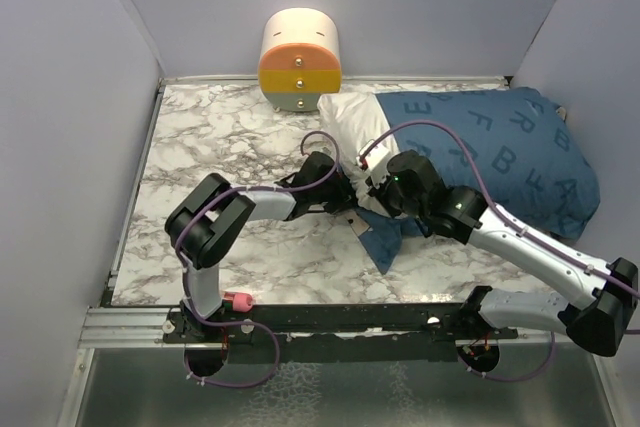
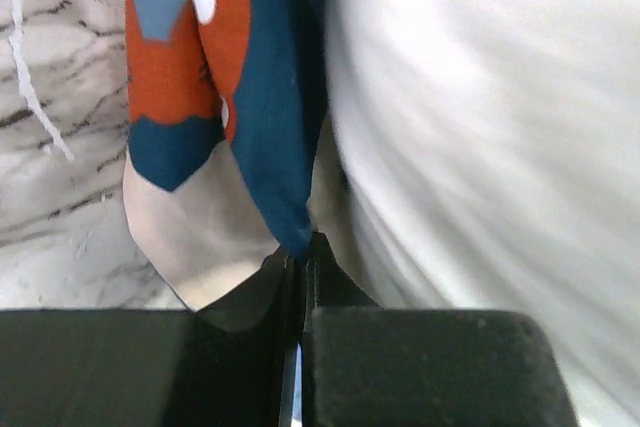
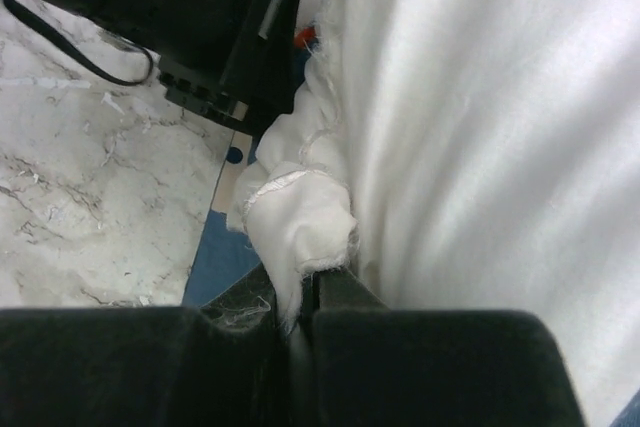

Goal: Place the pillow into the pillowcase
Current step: Stuff the pillow into the pillowcase.

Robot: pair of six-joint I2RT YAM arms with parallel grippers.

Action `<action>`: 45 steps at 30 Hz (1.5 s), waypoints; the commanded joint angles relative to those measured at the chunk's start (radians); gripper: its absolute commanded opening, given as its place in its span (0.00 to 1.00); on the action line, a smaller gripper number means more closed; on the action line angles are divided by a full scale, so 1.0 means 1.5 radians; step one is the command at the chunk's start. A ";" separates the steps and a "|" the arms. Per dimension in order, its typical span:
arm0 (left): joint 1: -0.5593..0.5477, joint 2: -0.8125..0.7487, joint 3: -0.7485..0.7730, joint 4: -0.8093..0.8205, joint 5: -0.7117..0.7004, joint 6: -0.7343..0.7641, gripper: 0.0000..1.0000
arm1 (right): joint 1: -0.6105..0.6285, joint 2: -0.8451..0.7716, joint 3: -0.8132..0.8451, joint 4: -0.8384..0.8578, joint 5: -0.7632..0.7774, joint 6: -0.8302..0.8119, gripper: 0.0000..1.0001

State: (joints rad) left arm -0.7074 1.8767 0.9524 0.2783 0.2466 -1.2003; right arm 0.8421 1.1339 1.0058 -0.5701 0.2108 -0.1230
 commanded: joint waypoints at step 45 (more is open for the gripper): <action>0.033 -0.564 -0.273 -0.097 -0.032 0.014 0.23 | -0.110 0.056 0.074 -0.007 -0.189 0.209 0.01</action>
State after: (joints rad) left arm -0.6601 0.9340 0.5240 -0.0189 0.2016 -1.1042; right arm 0.6849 1.3621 1.1164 -0.7628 -0.0734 0.1051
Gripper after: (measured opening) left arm 0.247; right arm 0.026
